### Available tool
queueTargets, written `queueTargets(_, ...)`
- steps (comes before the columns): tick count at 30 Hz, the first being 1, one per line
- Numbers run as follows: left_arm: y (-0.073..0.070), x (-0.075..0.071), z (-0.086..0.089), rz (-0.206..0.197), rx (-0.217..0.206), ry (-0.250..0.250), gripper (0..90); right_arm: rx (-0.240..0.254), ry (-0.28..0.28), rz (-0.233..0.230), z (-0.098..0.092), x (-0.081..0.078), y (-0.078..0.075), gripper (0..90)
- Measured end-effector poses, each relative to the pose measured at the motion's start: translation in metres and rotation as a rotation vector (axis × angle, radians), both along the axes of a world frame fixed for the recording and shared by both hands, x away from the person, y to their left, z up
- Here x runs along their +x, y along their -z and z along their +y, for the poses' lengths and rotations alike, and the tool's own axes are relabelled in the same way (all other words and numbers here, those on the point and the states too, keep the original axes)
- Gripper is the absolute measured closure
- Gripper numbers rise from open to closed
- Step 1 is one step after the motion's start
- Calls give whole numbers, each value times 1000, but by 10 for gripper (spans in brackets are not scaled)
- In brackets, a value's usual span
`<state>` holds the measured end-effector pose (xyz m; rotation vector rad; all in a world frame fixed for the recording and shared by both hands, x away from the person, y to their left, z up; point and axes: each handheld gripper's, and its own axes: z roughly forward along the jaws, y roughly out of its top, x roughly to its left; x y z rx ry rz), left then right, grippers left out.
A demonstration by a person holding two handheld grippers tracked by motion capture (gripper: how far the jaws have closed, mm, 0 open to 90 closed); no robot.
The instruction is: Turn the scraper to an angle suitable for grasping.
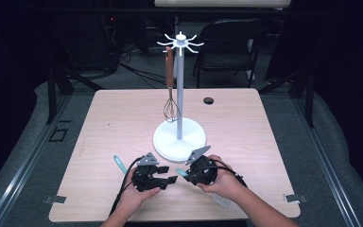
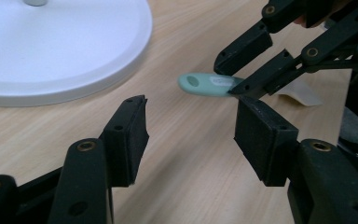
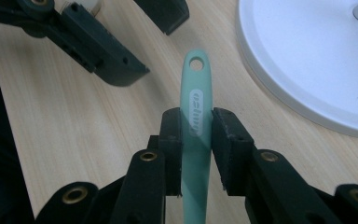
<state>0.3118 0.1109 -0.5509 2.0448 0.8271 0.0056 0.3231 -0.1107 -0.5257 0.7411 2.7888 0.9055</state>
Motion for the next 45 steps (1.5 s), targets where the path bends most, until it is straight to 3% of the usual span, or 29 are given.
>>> queueTargets(10, 1, 0, -9, 39, -44, 46, 443, 11, -5, -20, -1, -5, -6, 736)
queueTargets(25, 1, -1, -14, 38, -42, 79, 447, 5, -23, -25, -1, -7, -3, 723)
queueTargets(29, 0, -1, -14, 40, -50, 79, 449, -12, -12, 0, -4, -9, 4, 683)
queueTargets(35, 0, -1, -14, 42, -50, 76, 451, -55, 0, 24, -19, -16, 13, 671)
queueTargets(45, 0, -1, -15, 42, -52, 70, 453, -57, 46, 49, -48, -34, 20, 729)
